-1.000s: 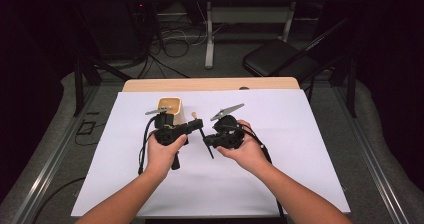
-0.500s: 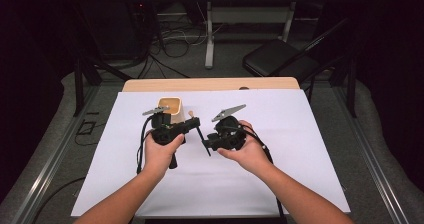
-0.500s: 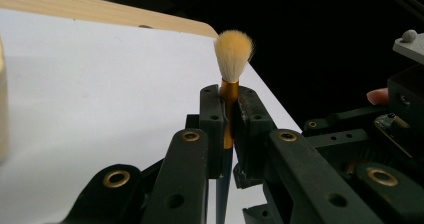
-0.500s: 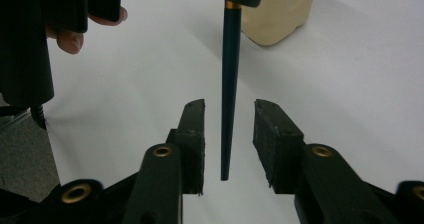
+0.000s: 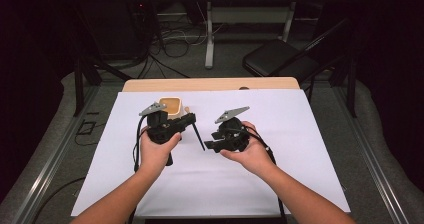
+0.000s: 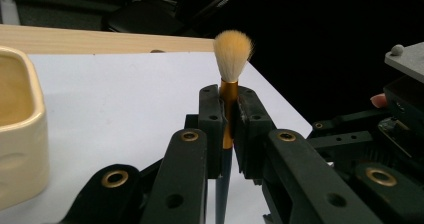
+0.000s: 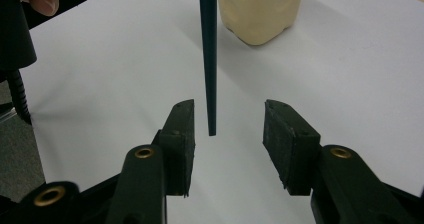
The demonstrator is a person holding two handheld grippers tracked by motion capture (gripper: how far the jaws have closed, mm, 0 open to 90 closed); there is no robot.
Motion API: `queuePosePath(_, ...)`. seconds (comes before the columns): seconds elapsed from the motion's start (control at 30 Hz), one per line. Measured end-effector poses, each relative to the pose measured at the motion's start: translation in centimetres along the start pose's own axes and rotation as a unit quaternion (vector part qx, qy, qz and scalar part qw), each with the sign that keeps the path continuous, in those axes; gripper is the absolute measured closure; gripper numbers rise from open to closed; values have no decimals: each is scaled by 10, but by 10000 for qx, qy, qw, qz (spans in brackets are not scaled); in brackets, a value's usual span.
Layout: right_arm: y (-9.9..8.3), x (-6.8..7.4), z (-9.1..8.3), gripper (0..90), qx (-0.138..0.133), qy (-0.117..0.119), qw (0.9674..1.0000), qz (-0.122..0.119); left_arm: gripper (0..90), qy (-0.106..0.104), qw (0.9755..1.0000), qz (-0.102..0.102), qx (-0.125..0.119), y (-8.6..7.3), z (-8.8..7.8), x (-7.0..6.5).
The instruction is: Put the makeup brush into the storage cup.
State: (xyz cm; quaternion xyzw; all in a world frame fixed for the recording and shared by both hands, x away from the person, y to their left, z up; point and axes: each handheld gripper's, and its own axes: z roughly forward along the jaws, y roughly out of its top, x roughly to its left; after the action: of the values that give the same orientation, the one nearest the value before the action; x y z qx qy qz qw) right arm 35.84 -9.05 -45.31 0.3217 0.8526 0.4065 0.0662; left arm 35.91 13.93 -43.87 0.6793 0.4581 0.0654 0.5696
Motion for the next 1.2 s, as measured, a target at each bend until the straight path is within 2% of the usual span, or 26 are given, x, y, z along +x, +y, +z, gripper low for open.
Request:
queuePosePath(0.27,-5,1,-1,524,-40,-7,10000,-2,832,162,9997,199,-62,0,-3,2)
queuePosePath(0.4,-7,0,-2,514,-53,-127,9999,-103,832,235,9992,304,-75,1,-4,2)
queuePosePath(0.73,-10,-1,-5,507,-86,-146,9998,-62,832,382,9977,540,-138,6,-7,1)
queuePosePath(1.03,-10,-1,-6,483,-134,-165,9997,-87,832,564,9959,685,-152,8,-8,3)
queuePosePath(1.2,-13,-2,-6,473,-160,-176,9997,-57,832,604,9955,700,-189,9,-10,6)
